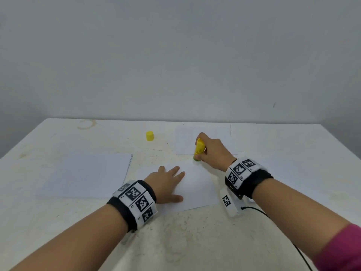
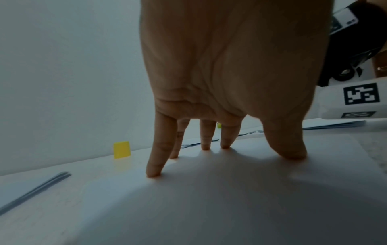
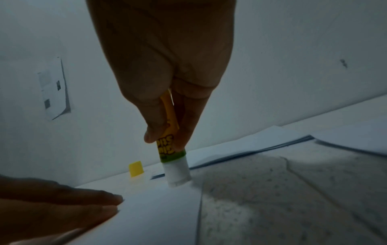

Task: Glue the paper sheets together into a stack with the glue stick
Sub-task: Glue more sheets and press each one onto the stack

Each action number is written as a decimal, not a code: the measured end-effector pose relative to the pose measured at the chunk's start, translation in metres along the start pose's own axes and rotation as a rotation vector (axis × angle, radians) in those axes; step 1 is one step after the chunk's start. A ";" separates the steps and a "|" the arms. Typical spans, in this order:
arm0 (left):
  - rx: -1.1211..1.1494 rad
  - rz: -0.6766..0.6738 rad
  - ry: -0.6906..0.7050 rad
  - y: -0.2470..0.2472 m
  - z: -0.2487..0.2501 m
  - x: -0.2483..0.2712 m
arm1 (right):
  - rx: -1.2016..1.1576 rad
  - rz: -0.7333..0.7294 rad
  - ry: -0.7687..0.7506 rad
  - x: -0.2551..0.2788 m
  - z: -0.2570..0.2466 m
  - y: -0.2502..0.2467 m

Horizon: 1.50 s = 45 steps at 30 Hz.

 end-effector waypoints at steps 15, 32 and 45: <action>-0.054 0.056 0.026 -0.002 -0.002 -0.001 | 0.024 -0.135 -0.076 0.081 0.011 0.002; -0.111 0.119 -0.017 -0.019 -0.005 0.016 | -0.430 0.238 0.150 0.078 0.044 -0.063; 0.020 0.131 0.050 -0.014 -0.004 0.015 | -0.307 0.133 0.087 0.019 0.009 -0.025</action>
Point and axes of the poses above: each hand's wrist, its own x-axis away from the middle knuckle, its own y-axis out of the palm, z = x × y, the point moved 10 cm from there along -x, towards the middle knuckle, and after that the axes turned 2 degrees about y, right-handed, at the moved point
